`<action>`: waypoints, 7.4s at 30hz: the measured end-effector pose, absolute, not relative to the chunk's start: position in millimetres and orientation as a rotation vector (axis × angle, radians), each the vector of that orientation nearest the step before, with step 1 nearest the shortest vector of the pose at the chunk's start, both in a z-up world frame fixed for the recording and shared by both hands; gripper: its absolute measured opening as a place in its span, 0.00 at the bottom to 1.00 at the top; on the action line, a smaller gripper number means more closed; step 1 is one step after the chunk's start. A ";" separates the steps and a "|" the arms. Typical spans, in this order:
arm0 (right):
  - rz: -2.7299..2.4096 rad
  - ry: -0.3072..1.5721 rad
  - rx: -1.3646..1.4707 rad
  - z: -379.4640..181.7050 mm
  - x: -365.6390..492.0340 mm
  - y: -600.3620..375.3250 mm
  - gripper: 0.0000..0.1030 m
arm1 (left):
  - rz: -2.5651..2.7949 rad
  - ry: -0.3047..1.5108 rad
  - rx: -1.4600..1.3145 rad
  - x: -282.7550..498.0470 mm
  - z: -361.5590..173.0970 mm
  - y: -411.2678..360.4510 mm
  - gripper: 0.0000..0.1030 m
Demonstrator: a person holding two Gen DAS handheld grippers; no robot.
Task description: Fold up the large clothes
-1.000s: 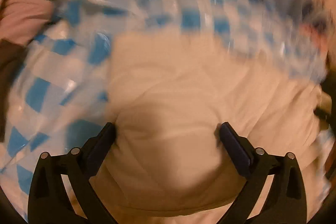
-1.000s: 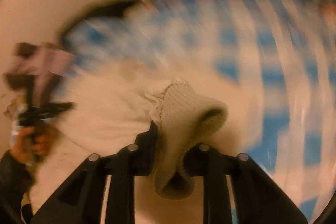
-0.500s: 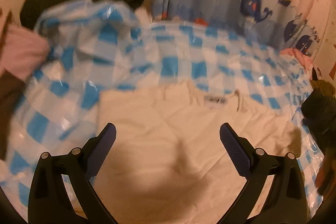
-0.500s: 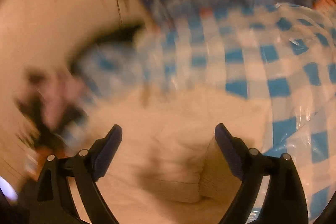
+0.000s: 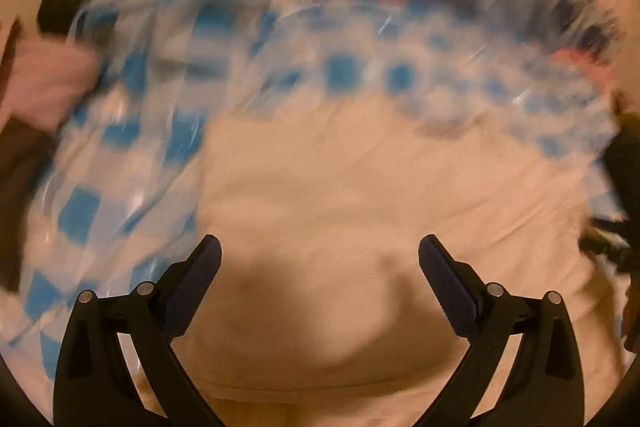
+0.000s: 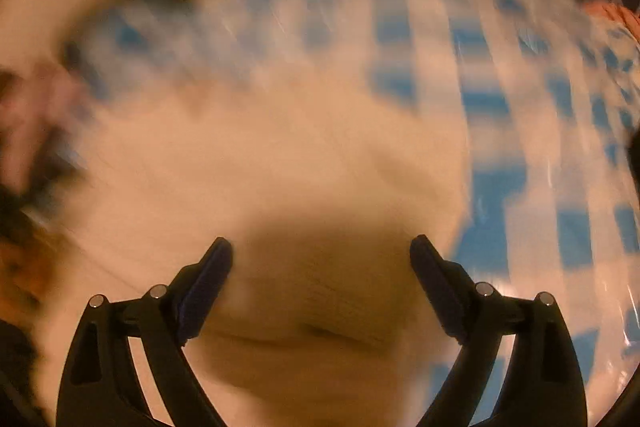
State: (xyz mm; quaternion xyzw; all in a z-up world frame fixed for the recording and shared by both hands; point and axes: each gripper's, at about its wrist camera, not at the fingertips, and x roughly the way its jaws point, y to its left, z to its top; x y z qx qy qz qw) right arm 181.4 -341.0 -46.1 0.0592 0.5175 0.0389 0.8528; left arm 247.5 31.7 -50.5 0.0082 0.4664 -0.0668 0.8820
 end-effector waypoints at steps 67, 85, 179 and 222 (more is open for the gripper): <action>0.635 1.173 0.917 -47.2 -178.2 -353.9 0.94 | -0.450 1.145 -0.549 -90.9 -28.1 286.2 0.93; 0.744 0.971 0.936 -23.2 -175.7 -349.6 0.36 | -0.444 1.208 -0.554 -89.4 -34.6 280.1 0.93; 0.616 0.969 0.955 -13.9 -301.5 -381.0 0.59 | -0.613 1.288 -0.467 -252.6 -50.5 227.1 0.37; 0.766 0.655 0.954 53.5 -363.3 -365.1 0.15 | -0.594 0.995 -0.590 -305.2 40.7 253.8 0.05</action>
